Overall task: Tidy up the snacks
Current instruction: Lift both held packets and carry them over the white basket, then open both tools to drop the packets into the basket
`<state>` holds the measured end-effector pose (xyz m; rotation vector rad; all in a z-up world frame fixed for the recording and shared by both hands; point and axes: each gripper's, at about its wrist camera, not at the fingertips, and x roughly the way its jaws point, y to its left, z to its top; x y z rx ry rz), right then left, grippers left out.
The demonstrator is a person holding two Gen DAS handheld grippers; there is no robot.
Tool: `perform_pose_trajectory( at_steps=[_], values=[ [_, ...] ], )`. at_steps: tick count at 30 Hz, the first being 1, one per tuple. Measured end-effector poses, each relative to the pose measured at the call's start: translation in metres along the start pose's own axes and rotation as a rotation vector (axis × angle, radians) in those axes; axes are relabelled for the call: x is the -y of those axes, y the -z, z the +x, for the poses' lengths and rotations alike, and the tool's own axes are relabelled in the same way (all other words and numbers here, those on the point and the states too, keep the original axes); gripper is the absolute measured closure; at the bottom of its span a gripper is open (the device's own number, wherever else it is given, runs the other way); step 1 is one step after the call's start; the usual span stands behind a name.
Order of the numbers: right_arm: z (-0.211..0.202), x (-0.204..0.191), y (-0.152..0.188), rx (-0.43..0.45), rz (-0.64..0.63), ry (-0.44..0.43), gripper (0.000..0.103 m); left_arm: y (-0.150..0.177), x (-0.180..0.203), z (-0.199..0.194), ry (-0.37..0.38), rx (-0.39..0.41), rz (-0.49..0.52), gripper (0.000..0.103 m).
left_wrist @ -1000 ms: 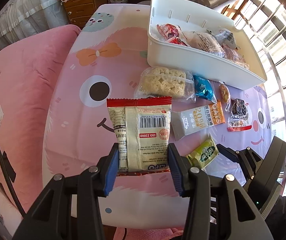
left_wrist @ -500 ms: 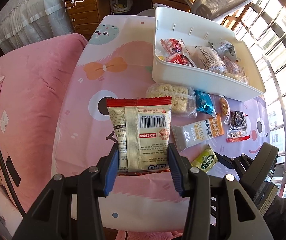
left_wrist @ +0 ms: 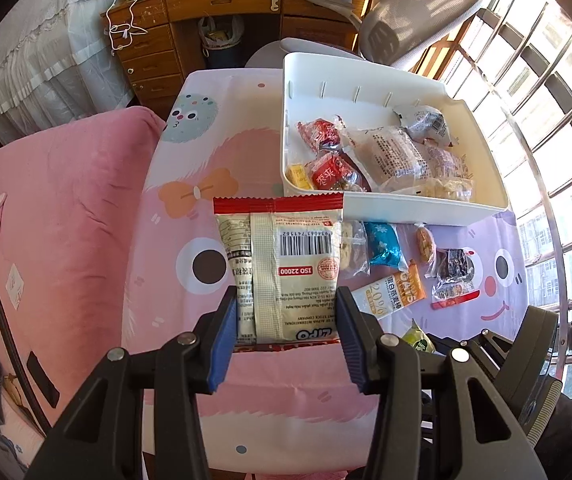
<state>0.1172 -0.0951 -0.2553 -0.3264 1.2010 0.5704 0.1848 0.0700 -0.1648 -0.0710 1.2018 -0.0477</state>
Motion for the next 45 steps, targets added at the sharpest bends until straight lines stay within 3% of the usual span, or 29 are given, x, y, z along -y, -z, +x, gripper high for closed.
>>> perform_pose_trajectory(
  at_steps=[9, 21, 35, 43, 45],
  values=[
    [-0.055, 0.024, -0.023, 0.085, 0.031, 0.06, 0.051, -0.038, 0.016, -0.022, 0.005, 0.039, 0.072, 0.058],
    [-0.101, 0.075, -0.067, 0.215, 0.109, 0.179, 0.05, -0.091, 0.027, -0.027, 0.051, 0.134, 0.084, 0.058],
    [-0.091, 0.15, -0.087, 0.312, 0.361, 0.219, 0.05, -0.119, 0.042, 0.026, 0.159, 0.195, 0.094, 0.058],
    [-0.069, 0.187, -0.085, 0.276, 0.545, 0.192, 0.048, -0.119, 0.053, 0.06, 0.185, 0.169, 0.119, 0.057],
    [-0.066, 0.19, -0.085, 0.266, 0.555, 0.208, 0.048, -0.119, 0.054, 0.064, 0.191, 0.159, 0.112, 0.048]
  ],
)
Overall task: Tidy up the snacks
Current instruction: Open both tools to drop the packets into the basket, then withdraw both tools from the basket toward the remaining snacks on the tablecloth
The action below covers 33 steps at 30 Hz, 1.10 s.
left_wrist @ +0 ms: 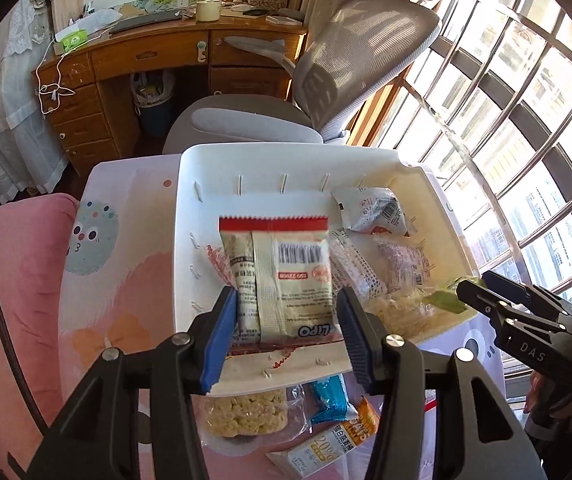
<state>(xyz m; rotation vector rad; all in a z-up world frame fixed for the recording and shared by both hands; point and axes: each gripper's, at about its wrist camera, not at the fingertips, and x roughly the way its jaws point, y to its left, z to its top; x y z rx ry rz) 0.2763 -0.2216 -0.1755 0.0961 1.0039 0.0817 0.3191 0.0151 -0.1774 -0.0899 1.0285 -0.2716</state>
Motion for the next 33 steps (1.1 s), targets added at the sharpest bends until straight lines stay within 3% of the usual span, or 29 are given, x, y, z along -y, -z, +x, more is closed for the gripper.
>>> perform_pose_trajectory(
  at_steps=[2, 9, 19, 33],
  values=[
    [0.001, 0.001, 0.001, -0.003, 0.001, 0.012, 0.047, 0.001, 0.0, 0.001, 0.006, -0.006, -0.006, 0.043],
    [-0.005, 0.005, 0.004, -0.018, 0.043, 0.02, 0.042, 0.005, 0.0, -0.009, 0.017, 0.011, -0.013, 0.036],
    [-0.037, 0.008, 0.022, 0.013, 0.075, 0.043, 0.039, 0.037, 0.006, -0.039, 0.049, 0.037, 0.013, 0.036],
    [-0.063, 0.006, 0.084, -0.008, 0.132, 0.053, 0.038, 0.092, 0.012, -0.061, 0.08, 0.006, 0.139, 0.036]
  ],
)
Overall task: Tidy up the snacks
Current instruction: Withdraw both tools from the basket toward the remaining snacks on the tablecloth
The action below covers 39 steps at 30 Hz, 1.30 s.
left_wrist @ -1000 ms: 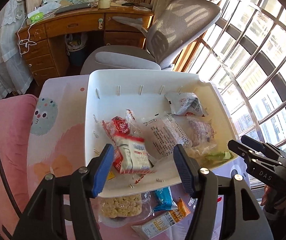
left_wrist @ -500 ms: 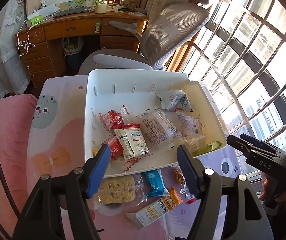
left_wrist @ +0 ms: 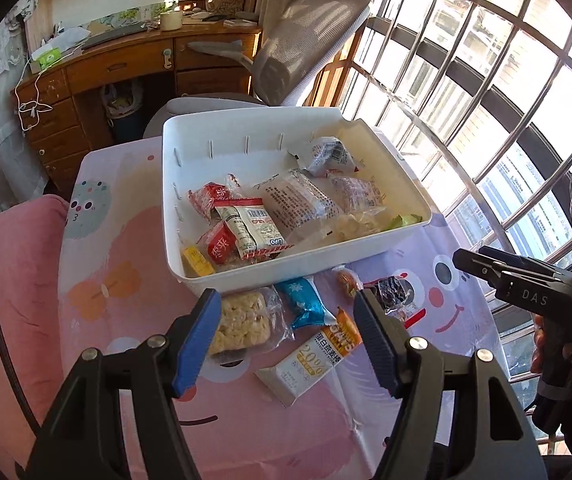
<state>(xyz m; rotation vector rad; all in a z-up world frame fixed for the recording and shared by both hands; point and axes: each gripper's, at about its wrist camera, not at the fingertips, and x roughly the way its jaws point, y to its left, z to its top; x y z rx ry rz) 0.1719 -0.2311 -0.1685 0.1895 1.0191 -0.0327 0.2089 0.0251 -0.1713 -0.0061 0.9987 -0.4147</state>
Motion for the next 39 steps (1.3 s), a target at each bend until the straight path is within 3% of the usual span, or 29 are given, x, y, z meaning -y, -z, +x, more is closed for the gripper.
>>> perform_pose_trajectory(
  at_steps=[10, 17, 25, 39],
  values=[
    [0.007, -0.007, 0.039, -0.013, -0.038, 0.074, 0.038, 0.018, 0.012, 0.015, 0.032, -0.088, 0.162, 0.031],
    [0.021, -0.011, 0.056, -0.041, -0.027, 0.112, 0.026, 0.029, 0.024, 0.04, 0.073, -0.169, 0.289, 0.026],
    [0.043, -0.01, 0.066, -0.055, 0.015, 0.143, 0.025, 0.046, 0.043, 0.069, 0.133, -0.254, 0.458, 0.024],
    [0.074, -0.01, 0.068, 0.036, -0.065, 0.087, 0.023, 0.057, 0.064, 0.116, 0.088, -0.331, 0.559, 0.024]
  ],
)
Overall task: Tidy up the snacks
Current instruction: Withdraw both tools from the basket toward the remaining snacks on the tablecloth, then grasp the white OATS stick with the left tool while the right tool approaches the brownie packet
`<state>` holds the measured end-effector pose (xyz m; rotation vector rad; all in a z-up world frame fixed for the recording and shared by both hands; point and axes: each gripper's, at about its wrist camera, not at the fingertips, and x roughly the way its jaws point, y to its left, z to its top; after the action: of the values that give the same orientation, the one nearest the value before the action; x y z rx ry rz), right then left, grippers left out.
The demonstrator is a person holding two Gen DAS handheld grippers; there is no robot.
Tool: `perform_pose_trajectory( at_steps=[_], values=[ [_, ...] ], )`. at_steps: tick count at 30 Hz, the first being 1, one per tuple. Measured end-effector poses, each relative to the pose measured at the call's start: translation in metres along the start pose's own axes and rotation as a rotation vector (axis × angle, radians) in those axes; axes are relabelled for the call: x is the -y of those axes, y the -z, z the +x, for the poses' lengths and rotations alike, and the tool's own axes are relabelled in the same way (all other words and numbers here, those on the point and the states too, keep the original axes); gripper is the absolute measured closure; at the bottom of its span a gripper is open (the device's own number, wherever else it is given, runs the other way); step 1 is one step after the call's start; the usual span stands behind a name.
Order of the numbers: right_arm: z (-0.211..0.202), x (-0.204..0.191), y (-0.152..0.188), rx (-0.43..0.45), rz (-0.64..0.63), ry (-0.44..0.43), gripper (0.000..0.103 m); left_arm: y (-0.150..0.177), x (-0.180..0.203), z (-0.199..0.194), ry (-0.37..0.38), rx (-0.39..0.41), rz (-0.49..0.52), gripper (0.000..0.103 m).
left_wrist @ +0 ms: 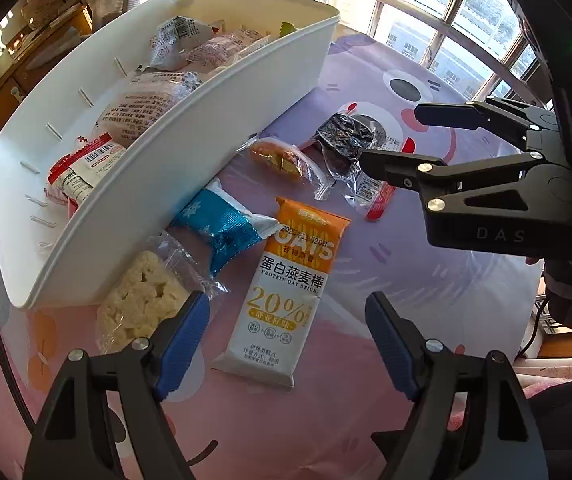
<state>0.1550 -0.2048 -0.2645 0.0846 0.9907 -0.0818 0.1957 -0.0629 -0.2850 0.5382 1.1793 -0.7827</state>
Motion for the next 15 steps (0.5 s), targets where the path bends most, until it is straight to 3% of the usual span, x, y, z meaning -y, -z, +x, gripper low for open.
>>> perform_pose_trajectory(
  at_steps=[4, 15],
  values=[
    [0.007, -0.002, -0.003, 0.023, -0.02, -0.025, 0.014, -0.005, 0.005, 0.01, -0.012, -0.017, 0.023, 0.024],
    [0.034, 0.003, -0.005, -0.009, -0.039, -0.069, 0.014, -0.016, 0.015, 0.032, -0.045, -0.046, 0.026, 0.024]
  ],
)
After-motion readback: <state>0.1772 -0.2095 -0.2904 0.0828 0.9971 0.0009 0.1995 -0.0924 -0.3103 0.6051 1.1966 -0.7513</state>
